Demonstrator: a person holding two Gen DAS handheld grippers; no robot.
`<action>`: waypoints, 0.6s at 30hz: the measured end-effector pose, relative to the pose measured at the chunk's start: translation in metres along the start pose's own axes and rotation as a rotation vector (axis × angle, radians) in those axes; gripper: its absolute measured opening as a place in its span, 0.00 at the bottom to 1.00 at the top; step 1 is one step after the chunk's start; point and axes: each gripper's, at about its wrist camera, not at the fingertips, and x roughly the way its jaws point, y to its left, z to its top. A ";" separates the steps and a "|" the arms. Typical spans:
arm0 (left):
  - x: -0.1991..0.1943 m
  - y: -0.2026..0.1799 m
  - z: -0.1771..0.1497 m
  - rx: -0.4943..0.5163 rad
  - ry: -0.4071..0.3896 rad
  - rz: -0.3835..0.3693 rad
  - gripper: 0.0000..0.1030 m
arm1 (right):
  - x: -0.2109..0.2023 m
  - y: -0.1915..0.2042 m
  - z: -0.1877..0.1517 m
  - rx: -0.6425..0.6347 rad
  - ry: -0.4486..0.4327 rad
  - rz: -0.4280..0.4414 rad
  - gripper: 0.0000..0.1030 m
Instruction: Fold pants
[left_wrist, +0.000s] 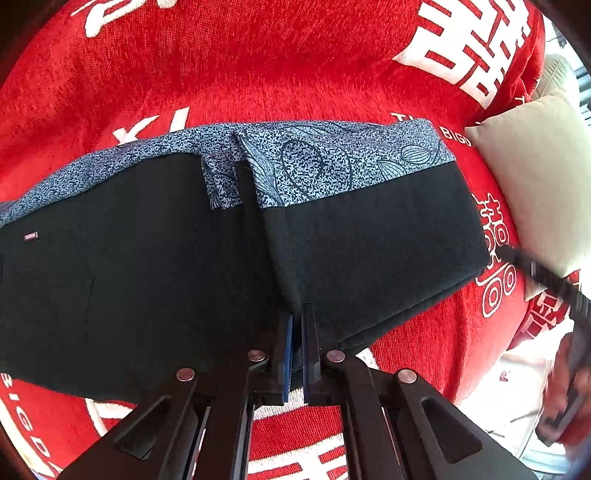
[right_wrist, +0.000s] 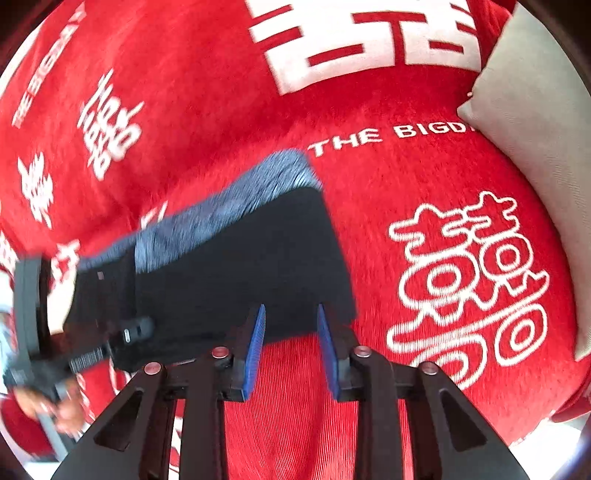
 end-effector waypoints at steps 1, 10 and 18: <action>0.000 0.000 0.000 0.000 0.000 0.000 0.05 | 0.004 -0.005 0.012 0.020 -0.007 0.003 0.31; -0.002 -0.001 -0.001 -0.023 -0.013 0.015 0.05 | 0.071 -0.002 0.092 0.008 0.043 -0.024 0.31; -0.014 -0.005 -0.001 -0.050 -0.060 0.025 0.05 | 0.091 0.020 0.088 -0.085 0.080 -0.111 0.34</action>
